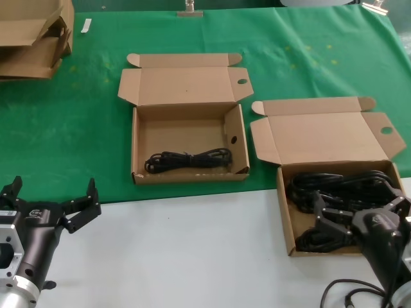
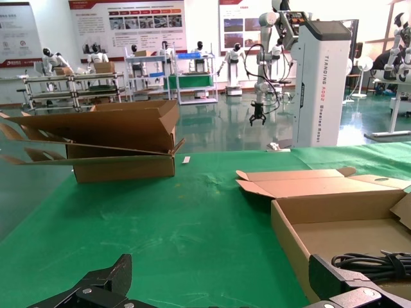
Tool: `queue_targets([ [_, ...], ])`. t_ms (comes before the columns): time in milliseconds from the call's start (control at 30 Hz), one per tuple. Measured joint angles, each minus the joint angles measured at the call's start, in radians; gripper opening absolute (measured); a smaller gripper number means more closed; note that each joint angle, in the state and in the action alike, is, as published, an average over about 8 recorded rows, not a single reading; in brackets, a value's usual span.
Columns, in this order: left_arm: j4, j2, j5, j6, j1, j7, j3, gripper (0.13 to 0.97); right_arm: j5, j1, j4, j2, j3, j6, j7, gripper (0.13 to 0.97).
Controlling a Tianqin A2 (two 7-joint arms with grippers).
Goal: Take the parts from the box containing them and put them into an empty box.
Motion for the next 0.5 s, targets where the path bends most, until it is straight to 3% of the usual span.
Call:
queue_targets([
  [500,0.000,0.000,0.000,0.000,0.000,0.000,0.000,0.966,0.000,0.000,0.000,0.000,0.000,0.000,0.000,0.966],
])
